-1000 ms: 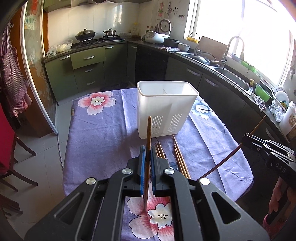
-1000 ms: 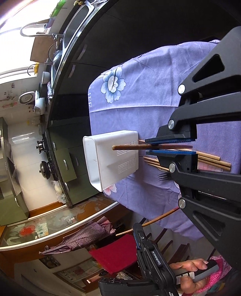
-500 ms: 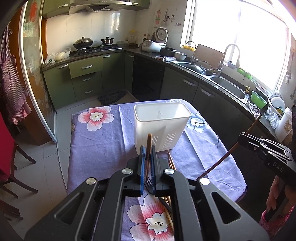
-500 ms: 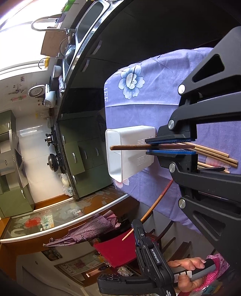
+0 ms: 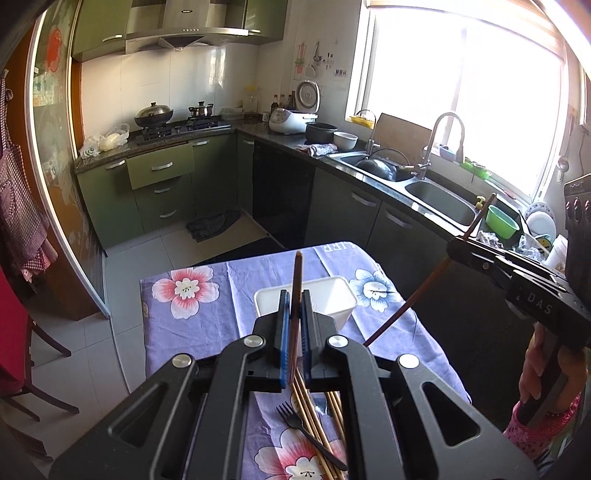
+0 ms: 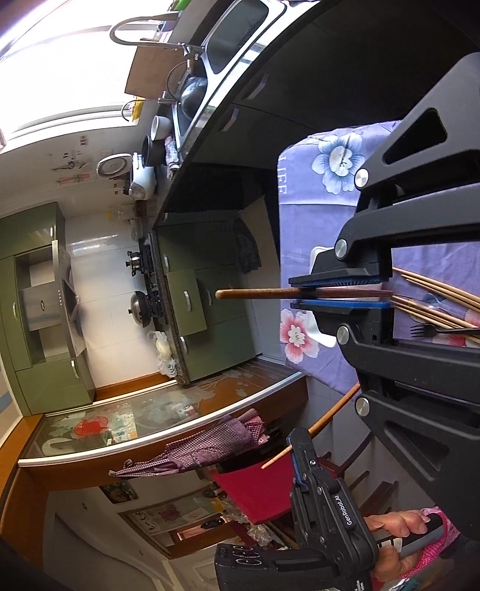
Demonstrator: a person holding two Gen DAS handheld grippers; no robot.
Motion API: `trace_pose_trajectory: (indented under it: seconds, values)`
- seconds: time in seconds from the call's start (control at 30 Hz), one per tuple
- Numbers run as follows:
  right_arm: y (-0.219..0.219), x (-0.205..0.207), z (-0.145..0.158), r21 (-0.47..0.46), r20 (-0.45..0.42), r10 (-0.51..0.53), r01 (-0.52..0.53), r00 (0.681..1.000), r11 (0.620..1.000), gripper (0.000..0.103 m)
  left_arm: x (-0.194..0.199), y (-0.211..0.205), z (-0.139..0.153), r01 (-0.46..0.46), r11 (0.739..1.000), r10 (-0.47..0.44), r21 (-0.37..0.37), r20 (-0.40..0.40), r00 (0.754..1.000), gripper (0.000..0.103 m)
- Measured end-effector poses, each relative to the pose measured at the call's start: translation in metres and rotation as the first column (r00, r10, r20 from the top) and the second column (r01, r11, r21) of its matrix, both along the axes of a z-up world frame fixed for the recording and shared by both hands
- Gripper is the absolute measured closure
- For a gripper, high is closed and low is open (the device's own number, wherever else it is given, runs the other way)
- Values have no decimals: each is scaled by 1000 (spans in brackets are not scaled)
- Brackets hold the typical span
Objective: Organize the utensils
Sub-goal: 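Carry both chopsticks upright over the white holder and release them inside, then lower the left gripper onto the black plastic fork and close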
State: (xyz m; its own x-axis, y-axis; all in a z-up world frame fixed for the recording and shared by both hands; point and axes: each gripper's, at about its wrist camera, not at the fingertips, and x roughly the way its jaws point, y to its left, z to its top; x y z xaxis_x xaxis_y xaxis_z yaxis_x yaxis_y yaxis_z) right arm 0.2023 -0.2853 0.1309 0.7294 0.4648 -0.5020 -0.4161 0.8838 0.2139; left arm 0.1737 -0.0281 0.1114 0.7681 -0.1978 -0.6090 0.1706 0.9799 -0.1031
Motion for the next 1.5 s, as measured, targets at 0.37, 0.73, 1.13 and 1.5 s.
trace_pose_trajectory:
  seconds: [0.37, 0.73, 1.13, 1.5]
  values:
    - [19, 103, 17, 7, -37, -57, 58, 998, 998, 96, 70, -2, 38, -46, 999, 48, -19, 78, 996, 97]
    - [51, 160, -94, -88, -219, -23, 4, 975, 996, 96, 127, -6, -47, -64, 998, 67, 27, -116, 991, 97]
    - [50, 125, -103, -94, -176, -20, 4, 984, 996, 91, 111, -5, -65, -65, 996, 73, 58, -164, 984, 71]
    - [-12, 7, -122, -94, -125, -51, 39, 991, 995, 71, 31, -12, -143, -36, 999, 47, 38, -335, 941, 34]
